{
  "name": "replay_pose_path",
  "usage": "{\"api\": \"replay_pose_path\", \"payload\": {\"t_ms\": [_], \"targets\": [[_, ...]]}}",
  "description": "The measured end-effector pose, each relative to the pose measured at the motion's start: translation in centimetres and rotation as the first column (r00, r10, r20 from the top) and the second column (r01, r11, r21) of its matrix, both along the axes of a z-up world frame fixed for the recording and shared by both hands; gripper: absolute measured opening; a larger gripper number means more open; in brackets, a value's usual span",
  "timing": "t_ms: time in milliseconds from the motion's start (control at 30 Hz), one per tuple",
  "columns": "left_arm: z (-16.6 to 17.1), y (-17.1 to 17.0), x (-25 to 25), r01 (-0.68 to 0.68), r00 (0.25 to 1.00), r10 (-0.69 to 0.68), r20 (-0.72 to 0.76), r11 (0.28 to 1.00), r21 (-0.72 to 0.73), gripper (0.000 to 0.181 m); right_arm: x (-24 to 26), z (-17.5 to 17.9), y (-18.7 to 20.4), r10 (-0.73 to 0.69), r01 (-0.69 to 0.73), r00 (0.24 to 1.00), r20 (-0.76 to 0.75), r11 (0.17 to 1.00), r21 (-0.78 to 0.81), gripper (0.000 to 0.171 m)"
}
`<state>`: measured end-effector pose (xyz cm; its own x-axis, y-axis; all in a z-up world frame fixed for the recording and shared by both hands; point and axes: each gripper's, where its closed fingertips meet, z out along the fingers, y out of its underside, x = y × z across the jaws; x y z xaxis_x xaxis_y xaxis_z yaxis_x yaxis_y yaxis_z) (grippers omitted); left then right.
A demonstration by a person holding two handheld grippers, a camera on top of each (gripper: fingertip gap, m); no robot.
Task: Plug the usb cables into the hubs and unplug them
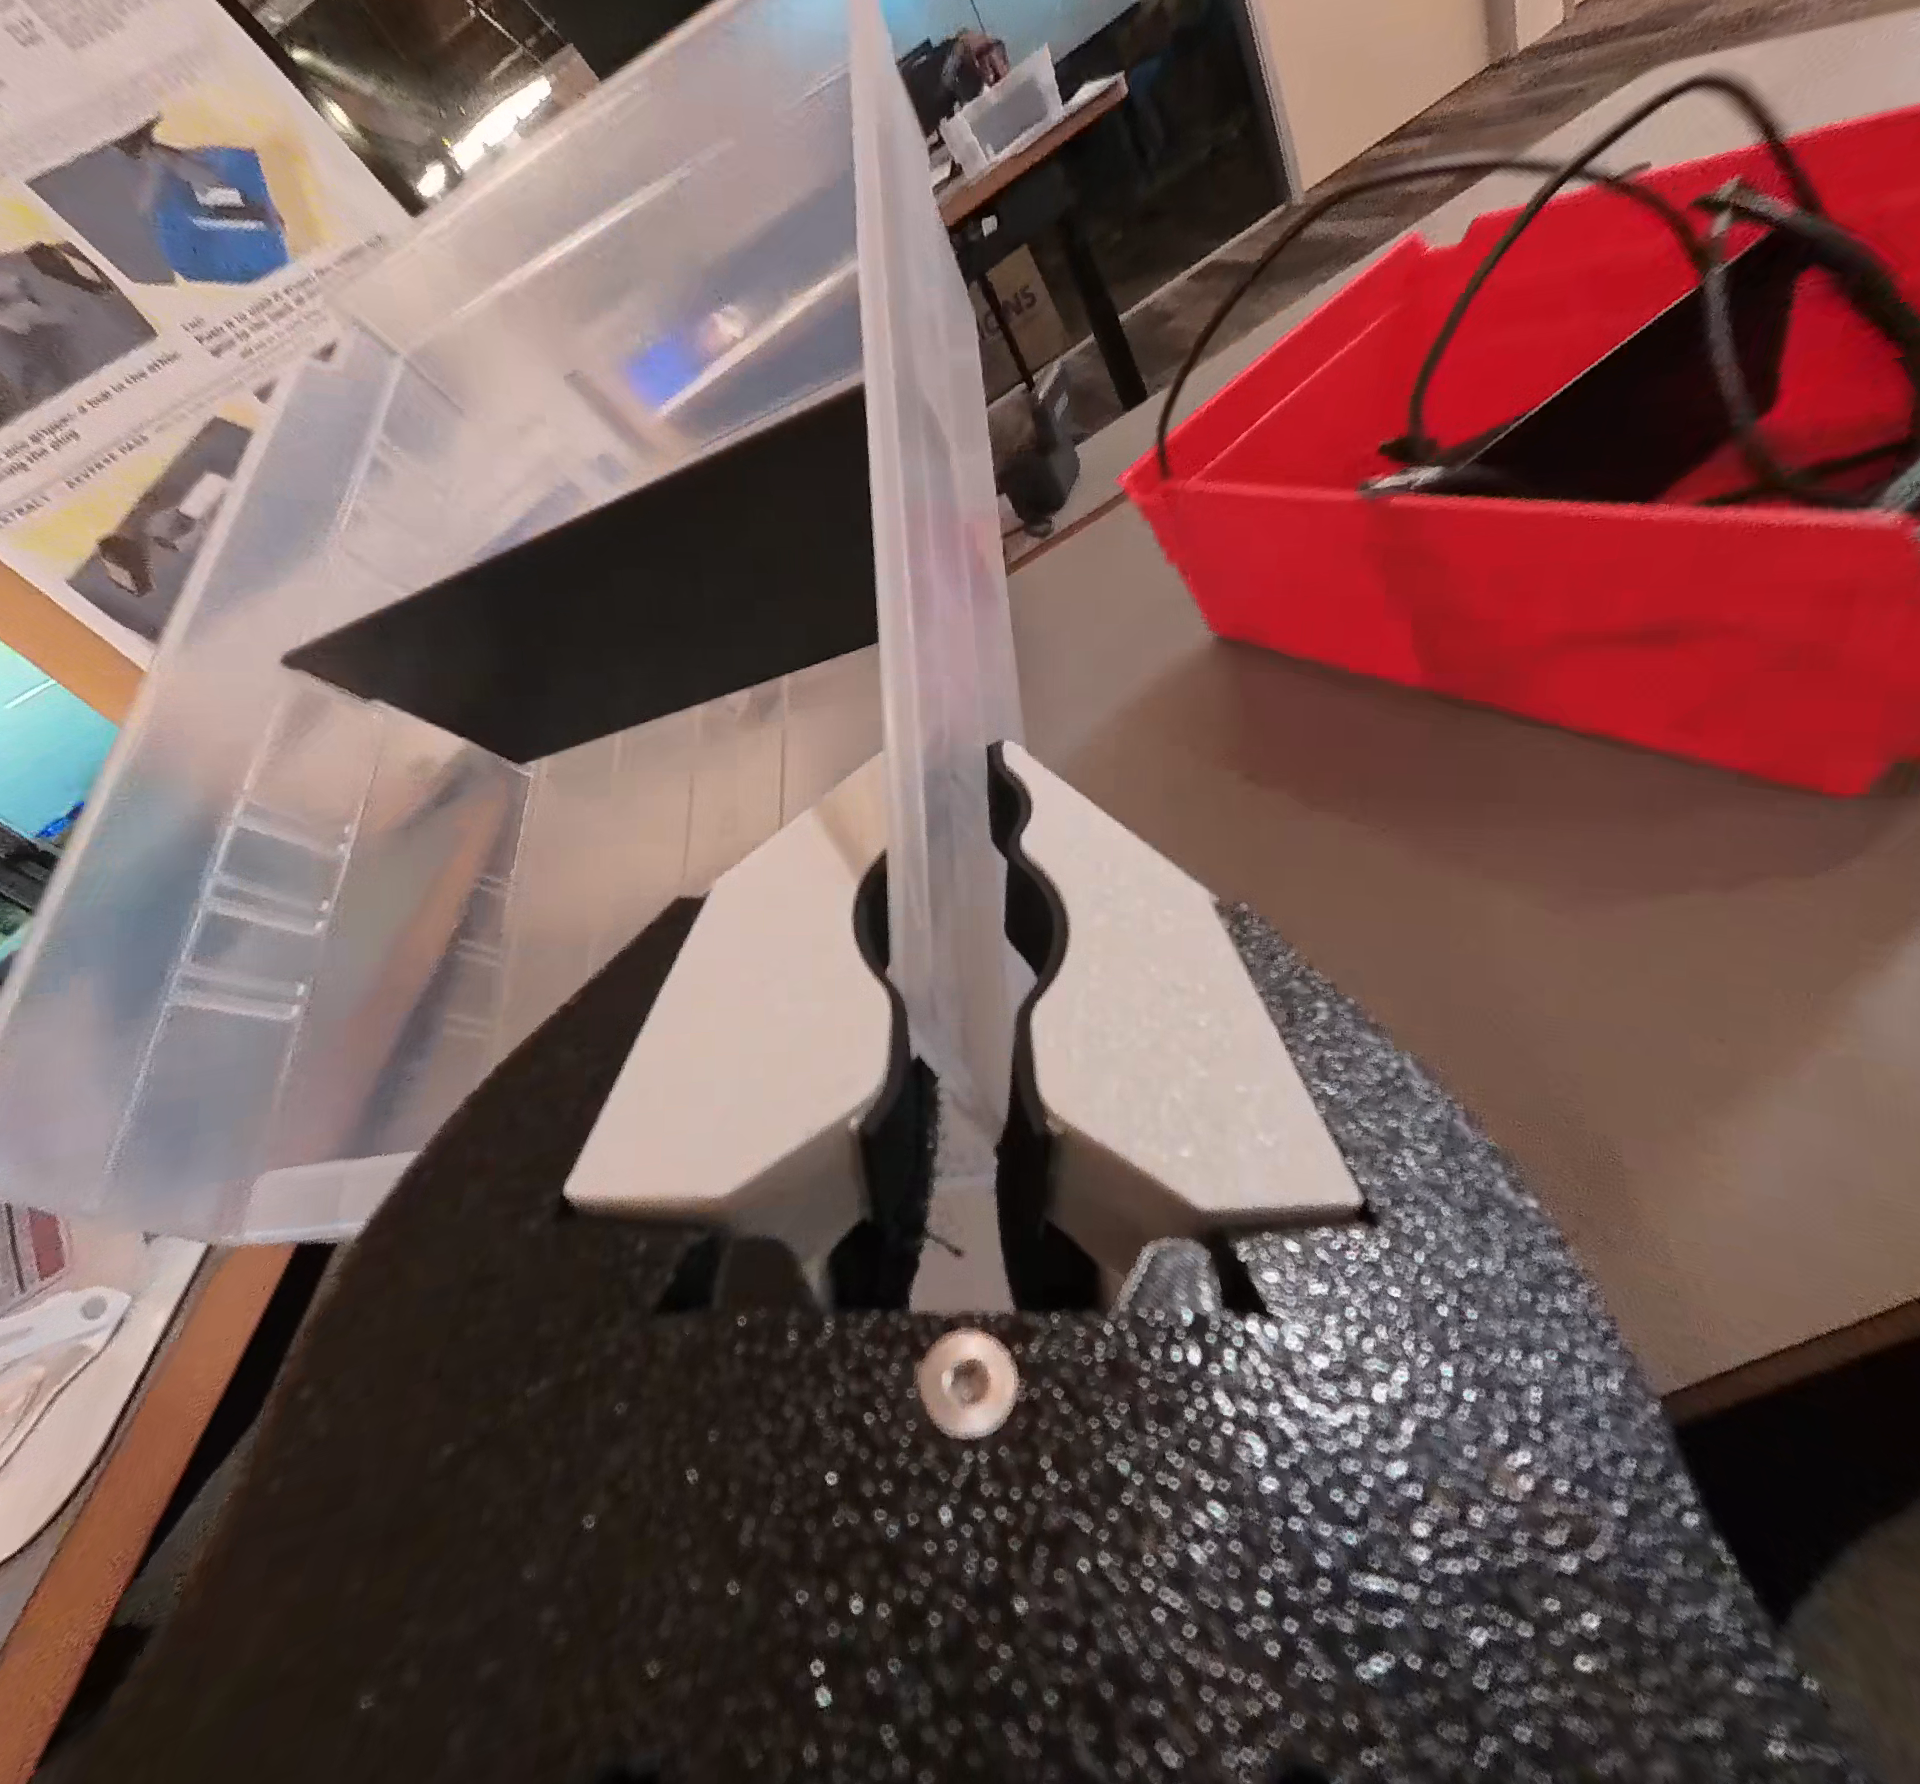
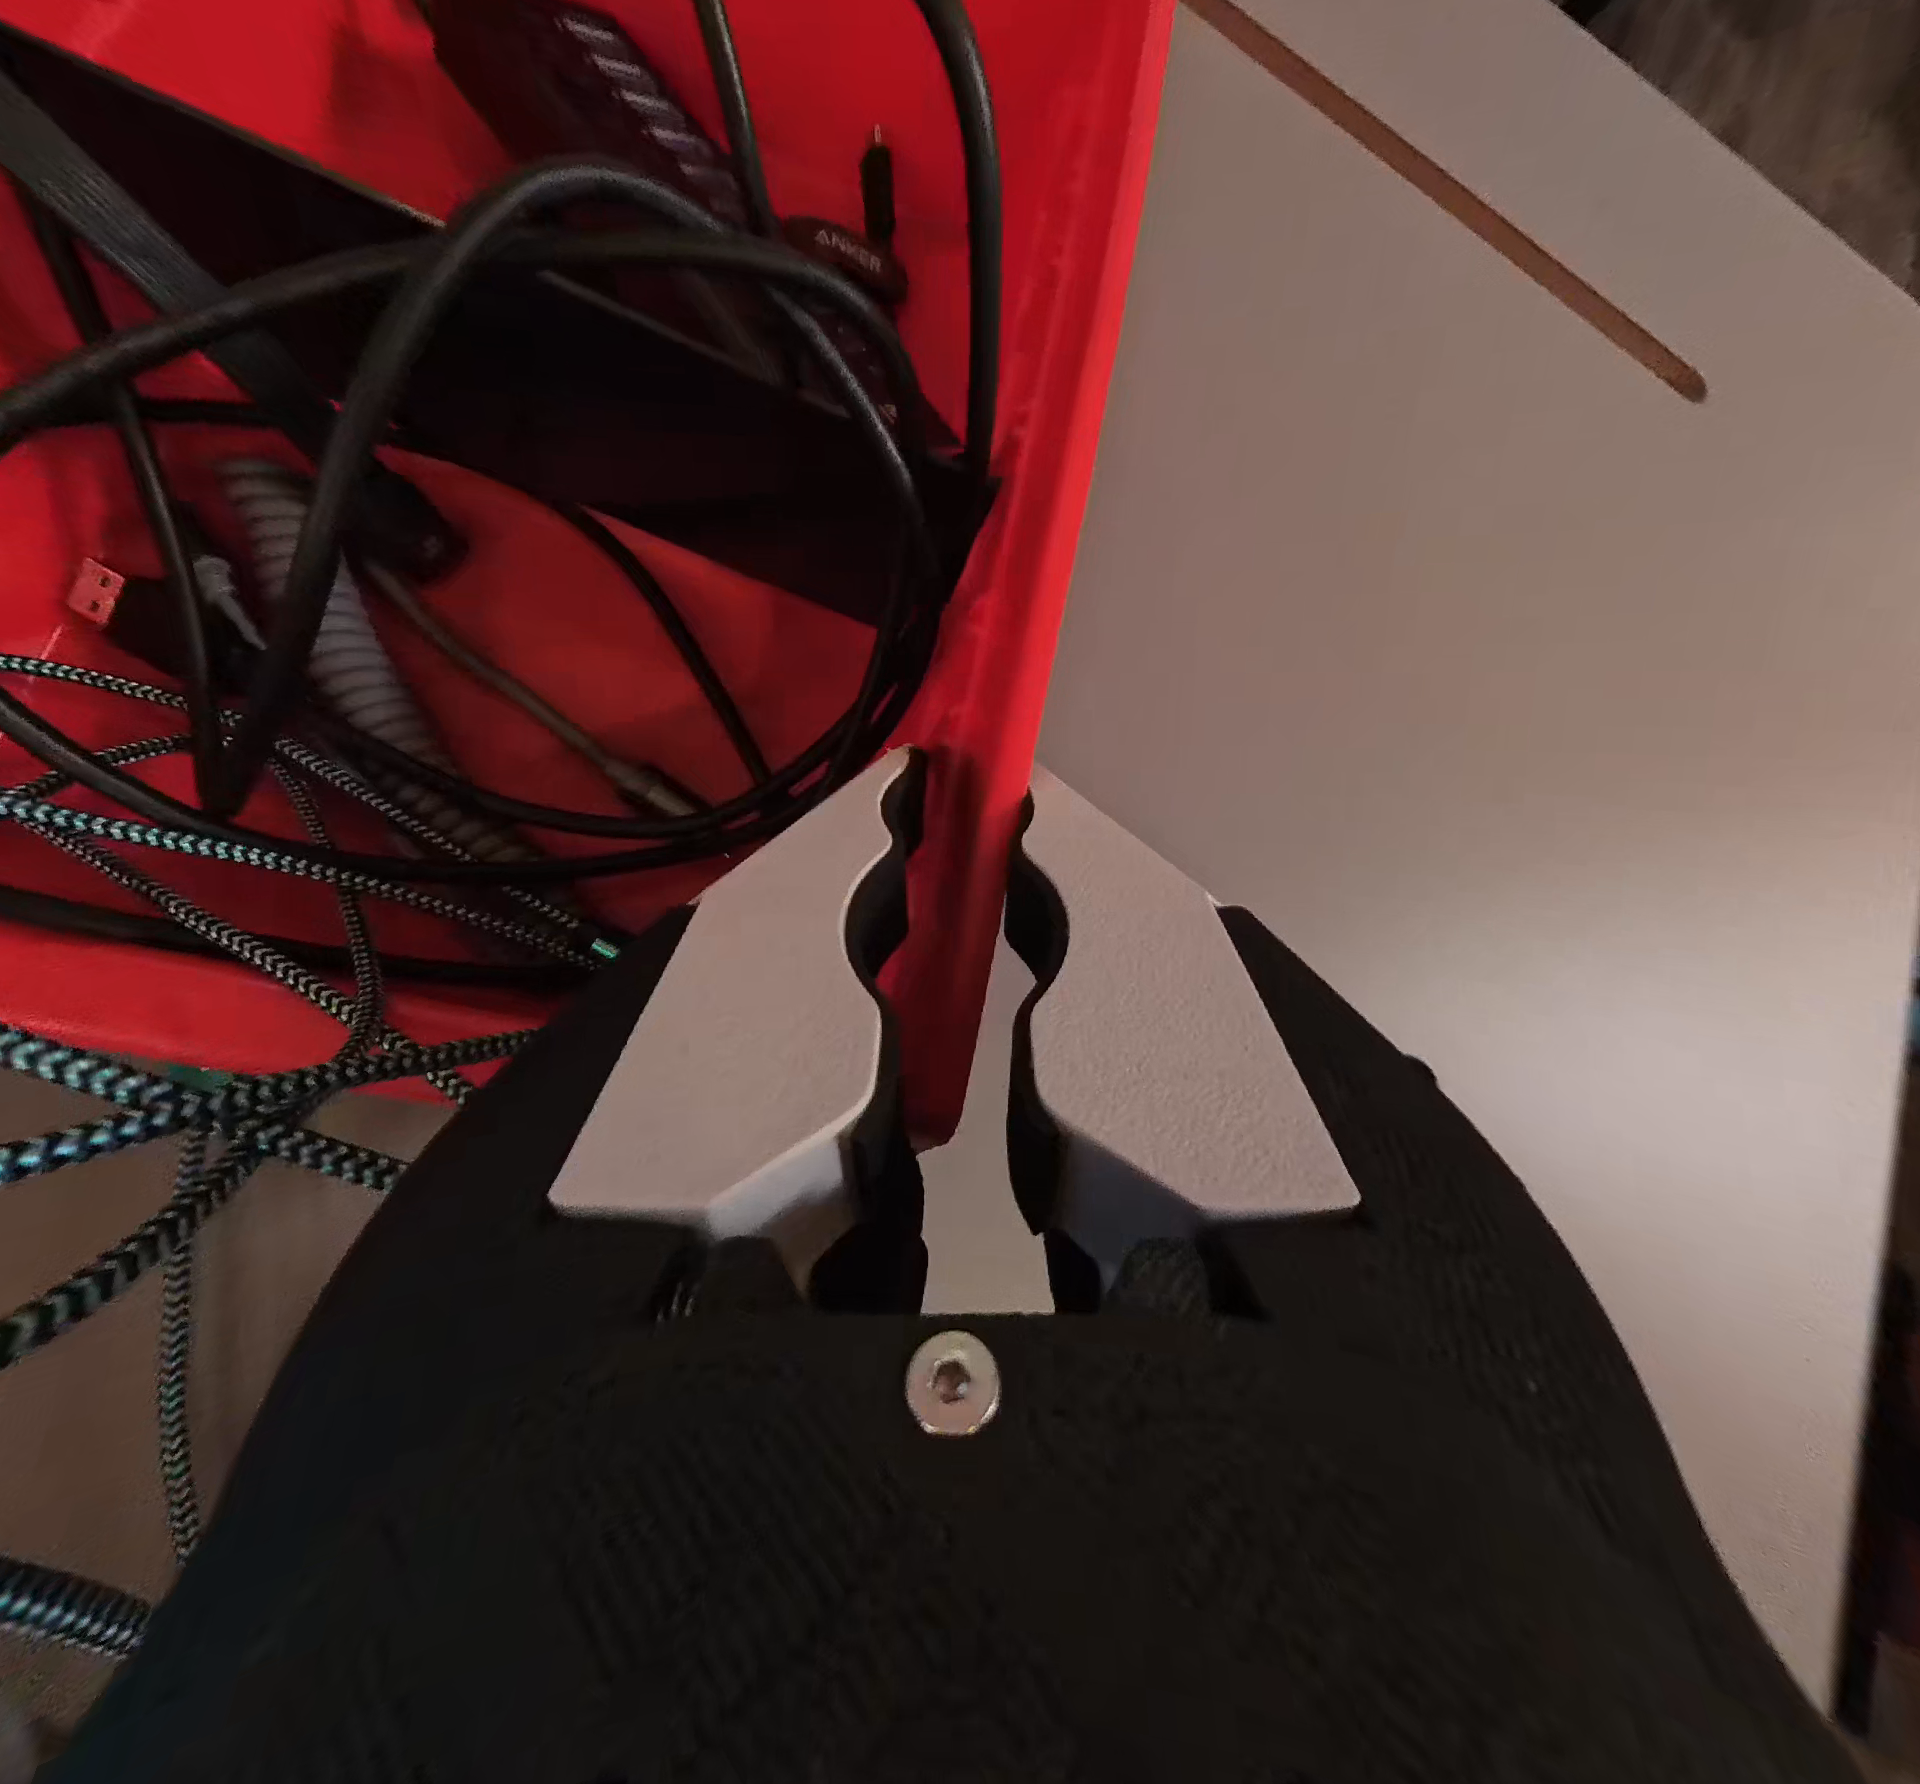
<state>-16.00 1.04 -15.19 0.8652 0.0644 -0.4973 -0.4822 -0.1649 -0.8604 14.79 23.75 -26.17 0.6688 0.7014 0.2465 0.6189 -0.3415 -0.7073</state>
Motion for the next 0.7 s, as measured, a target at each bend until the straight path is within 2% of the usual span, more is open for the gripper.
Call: {"api": "replay_pose_path", "payload": {"t_ms": [200, 333, 500, 700], "targets": [[1.7, 0.8, 2.1, 0.040, 0.999, -0.039, -0.026, 0.999, 0.031, 0.008, -7.1, -0.1, -2.8, 0.147, -0.144, 0.989, -0.032, 0.987, 0.076, 0.032], [2.8, 2.1, 4.9, 0.125, 0.991, -0.124, -0.050, 0.992, 0.026, 0.008, -8.6, 1.0, -4.4, 0.249, -0.243, 0.965, -0.082, 0.967, 0.071, 0.053], [4.5, 4.0, 10.3, 0.277, 0.960, -0.274, -0.054, 0.960, 0.036, 0.008, -3.4, 7.7, -3.4, 0.200, -0.167, 0.942, -0.269, 0.976, 0.142, 0.056], [6.2, 7.3, 19.0, 0.502, 0.863, -0.501, -0.060, 0.865, -0.011, 0.007, 9.5, 14.7, -1.9, 0.005, 0.126, 0.888, -0.460, 0.959, 0.254, 0.045]]}}
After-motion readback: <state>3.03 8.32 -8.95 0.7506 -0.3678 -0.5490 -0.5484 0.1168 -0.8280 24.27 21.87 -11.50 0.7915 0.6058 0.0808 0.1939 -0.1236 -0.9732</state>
